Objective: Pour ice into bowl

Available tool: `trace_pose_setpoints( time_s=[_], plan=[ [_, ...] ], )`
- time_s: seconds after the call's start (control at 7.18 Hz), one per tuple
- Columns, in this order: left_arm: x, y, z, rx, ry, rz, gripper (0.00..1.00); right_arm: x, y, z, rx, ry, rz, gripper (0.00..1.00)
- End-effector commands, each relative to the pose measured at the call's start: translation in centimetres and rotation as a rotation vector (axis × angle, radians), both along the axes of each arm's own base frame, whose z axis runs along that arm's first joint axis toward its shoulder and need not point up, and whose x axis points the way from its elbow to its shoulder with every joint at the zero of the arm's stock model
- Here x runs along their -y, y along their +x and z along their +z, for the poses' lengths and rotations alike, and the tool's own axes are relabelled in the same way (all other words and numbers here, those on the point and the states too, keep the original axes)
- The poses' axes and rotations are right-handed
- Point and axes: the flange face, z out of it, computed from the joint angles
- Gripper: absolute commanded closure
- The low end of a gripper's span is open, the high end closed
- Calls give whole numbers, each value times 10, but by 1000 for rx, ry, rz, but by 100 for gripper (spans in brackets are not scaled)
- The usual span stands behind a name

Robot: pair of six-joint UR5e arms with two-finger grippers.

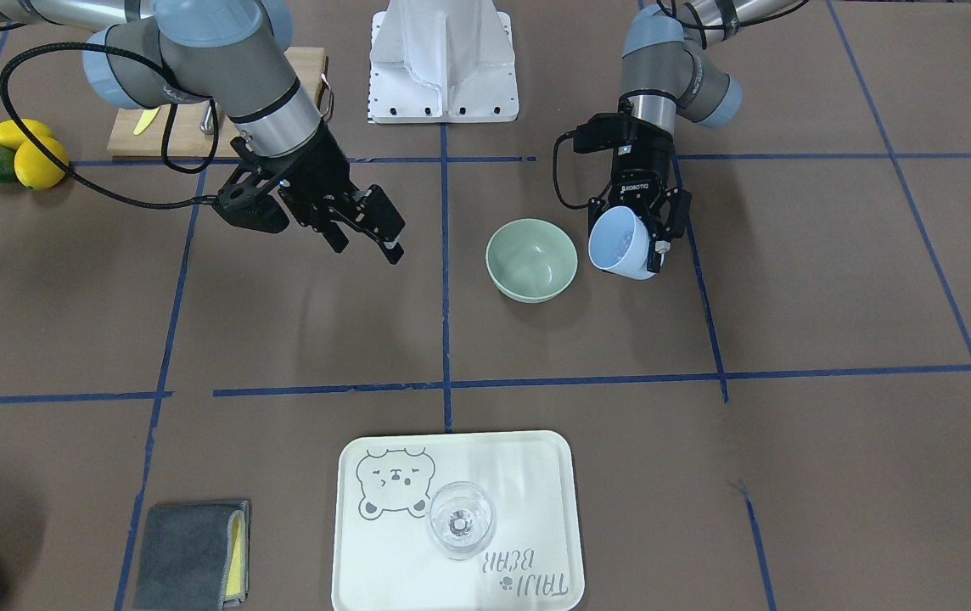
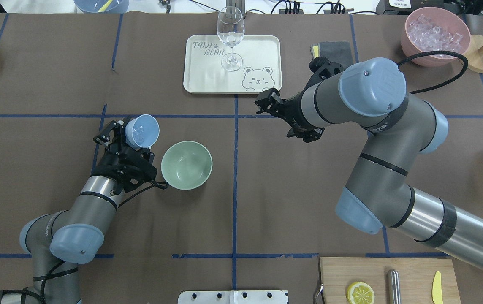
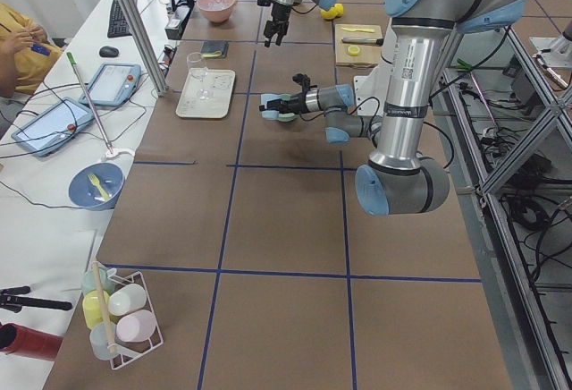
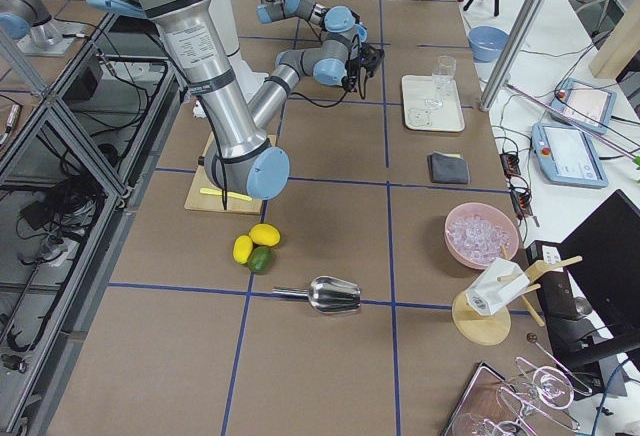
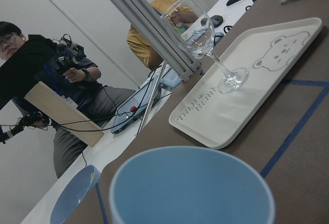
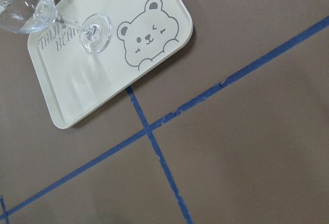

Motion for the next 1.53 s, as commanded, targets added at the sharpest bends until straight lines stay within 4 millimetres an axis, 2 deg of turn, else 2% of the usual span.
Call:
trace_pose_setpoints(
  time_s=[0.0,0.14,0.28,0.56,0.7,0.98,1.11,1.39],
  plan=[
    [-4,19,-18,285,52,61,100,3,5,4,-4,-2,9,0],
    [-9,25,-25,391,88,96,100,5,6,3,-3,-1,12,0],
    [-10,31,-22,615,135,144,100,6,8,2,-2,-1,15,0],
    [-11,41,-22,852,177,202,100,-4,24,4,7,9,22,0],
    [-11,42,-32,920,213,211,100,-4,24,9,2,5,24,0],
    [-16,42,-32,1039,256,192,100,-3,27,12,2,-5,34,0],
    [-16,42,-25,1066,258,191,100,-2,27,16,-4,-7,35,0],
    [-17,37,-36,1101,284,187,100,3,33,17,-7,-6,46,0]
  ],
)
